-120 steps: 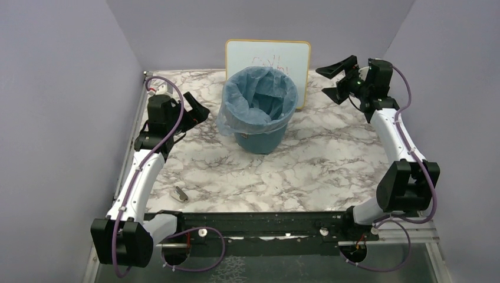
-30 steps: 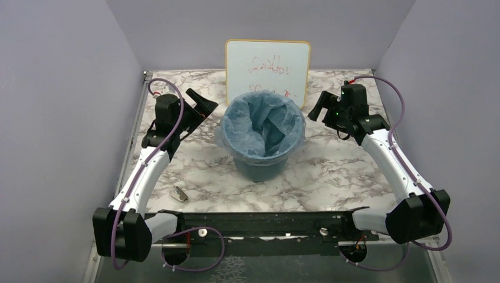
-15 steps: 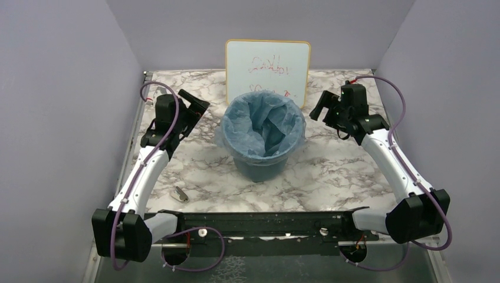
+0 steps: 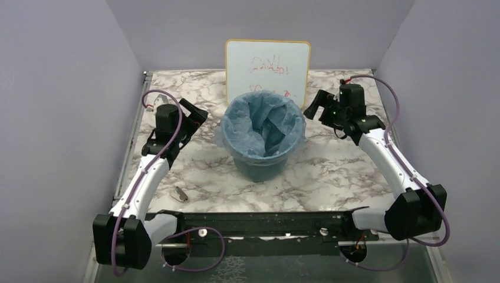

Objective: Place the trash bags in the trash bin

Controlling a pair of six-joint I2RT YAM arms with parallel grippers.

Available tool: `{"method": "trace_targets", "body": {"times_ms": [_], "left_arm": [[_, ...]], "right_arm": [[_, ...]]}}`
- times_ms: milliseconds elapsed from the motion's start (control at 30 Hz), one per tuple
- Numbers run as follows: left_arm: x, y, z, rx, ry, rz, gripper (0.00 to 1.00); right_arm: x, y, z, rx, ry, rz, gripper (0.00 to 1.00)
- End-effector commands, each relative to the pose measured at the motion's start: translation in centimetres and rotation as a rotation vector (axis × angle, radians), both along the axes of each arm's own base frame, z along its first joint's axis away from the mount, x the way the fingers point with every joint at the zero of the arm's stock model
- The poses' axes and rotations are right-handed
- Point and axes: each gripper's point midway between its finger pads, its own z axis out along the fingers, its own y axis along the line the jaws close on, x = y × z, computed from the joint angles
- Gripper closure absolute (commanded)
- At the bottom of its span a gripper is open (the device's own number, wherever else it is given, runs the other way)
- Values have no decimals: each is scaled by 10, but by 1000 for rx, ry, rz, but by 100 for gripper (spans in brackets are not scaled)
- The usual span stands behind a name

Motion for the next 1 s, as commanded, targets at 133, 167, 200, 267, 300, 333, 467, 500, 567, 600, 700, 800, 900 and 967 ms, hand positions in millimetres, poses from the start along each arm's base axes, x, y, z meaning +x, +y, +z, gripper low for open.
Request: {"method": "trace_targets", "body": {"times_ms": [133, 167, 200, 267, 300, 333, 467, 500, 567, 600, 700, 800, 900, 967], "left_arm": [[4, -10, 4, 57, -96, -130, 1], [4, -11, 0, 50, -93, -140, 1], [5, -14, -2, 43, -93, -153, 1], [6, -21, -10, 29, -90, -189, 1], [9, -26, -11, 21, -108, -215, 1], [10, -31, -13, 12, -116, -242, 2], [13, -49, -25, 0, -103, -368, 14], [12, -54, -29, -6, -95, -401, 16], [10, -63, -39, -36, -63, -462, 20], [9, -67, -44, -50, -47, -484, 24], [6, -75, -56, -86, -5, -535, 35], [3, -78, -60, -97, 9, -556, 39], [2, -75, -57, -71, -3, -555, 42], [2, -73, -55, -47, -10, -552, 44]], "right_arm": [[-1, 36, -11, 132, -29, 163, 3], [-2, 42, -13, 143, -31, 199, 3], [-1, 46, -15, 151, -29, 224, 4], [0, 54, -20, 176, -18, 263, 7], [0, 58, -23, 187, -9, 281, 9], [1, 61, -27, 198, 9, 289, 12], [3, 62, -48, 198, 68, 284, 20], [3, 61, -53, 195, 80, 278, 22], [1, 60, -61, 191, 101, 278, 25], [-1, 60, -64, 187, 108, 282, 25], [-3, 54, -71, 158, 123, 258, 25], [0, 37, -73, 90, 130, 183, 19], [3, 20, -61, 8, 90, 124, 16], [5, 8, -48, -38, 52, 81, 15]]}}
